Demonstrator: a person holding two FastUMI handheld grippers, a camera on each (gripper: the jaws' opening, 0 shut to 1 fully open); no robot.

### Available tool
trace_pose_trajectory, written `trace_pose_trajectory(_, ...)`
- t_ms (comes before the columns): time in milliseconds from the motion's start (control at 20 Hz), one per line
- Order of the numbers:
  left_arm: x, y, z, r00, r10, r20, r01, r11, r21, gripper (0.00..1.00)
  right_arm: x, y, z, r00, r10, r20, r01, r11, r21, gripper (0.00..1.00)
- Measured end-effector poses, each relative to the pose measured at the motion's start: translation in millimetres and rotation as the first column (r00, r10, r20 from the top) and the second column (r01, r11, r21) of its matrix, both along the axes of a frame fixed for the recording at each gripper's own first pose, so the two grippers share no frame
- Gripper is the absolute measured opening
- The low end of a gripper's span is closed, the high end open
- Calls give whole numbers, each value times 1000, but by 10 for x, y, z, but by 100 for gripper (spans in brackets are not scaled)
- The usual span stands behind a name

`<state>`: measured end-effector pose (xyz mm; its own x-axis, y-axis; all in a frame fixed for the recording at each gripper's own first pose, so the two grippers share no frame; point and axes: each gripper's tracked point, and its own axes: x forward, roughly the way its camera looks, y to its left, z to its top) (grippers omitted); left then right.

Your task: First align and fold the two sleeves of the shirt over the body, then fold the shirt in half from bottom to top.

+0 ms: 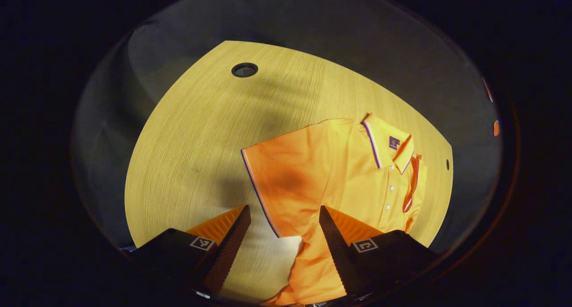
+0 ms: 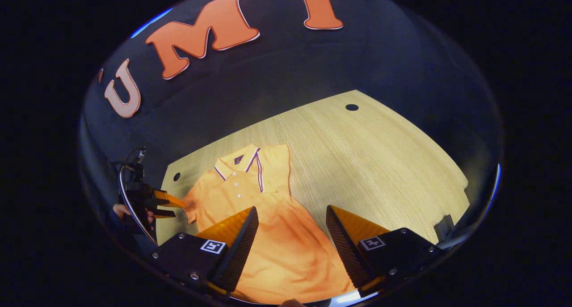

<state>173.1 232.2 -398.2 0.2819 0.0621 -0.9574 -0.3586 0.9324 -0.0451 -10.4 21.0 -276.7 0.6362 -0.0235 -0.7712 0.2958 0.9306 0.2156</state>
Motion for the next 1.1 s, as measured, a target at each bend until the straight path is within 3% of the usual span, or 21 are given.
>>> trace_pose_trajectory(150,56,128,-206,998,15,-56,-13,999,42,95,-138,30,74,1000,2,9,-2,1000,-11,93)
trace_pose_trajectory(300,48,148,-376,993,39,-115,-31,997,74,76,-230,39,142,1000,-2,21,2,1000,-8,94)
trace_pose_trajectory(350,28,164,-410,990,48,-135,-35,995,93,77,-264,25,157,1000,-4,22,4,1000,-7,95)
trace_pose_trajectory(450,80,194,-409,991,32,-132,-15,992,126,76,-327,-7,154,1000,-16,21,16,1000,-9,95)
trace_pose_trajectory(550,145,138,-398,992,-22,-121,37,991,126,68,-358,-55,141,999,-25,21,25,1000,-4,95)
trace_pose_trajectory(650,236,89,-423,994,-55,-95,67,990,127,32,-415,-90,93,999,-31,11,31,999,-7,95)
trace_pose_trajectory(700,230,72,-402,990,-115,-86,126,982,143,12,-427,-123,72,999,-34,6,34,999,-11,95)
trace_pose_trajectory(750,253,35,-380,987,-147,-66,156,976,151,12,-445,-143,54,999,-36,0,36,999,-10,95)
trace_pose_trajectory(800,295,-43,-325,983,-177,-49,182,975,130,6,-482,-160,46,999,-36,-4,36,999,-6,95)
trace_pose_trajectory(950,429,-243,-105,971,-234,40,227,965,128,6,-539,-277,57,999,-50,0,50,999,-17,95)
trace_pose_trajectory(1100,611,-478,141,941,-323,104,304,938,168,6,-604,-356,32,998,-57,-7,57,998,-32,95)
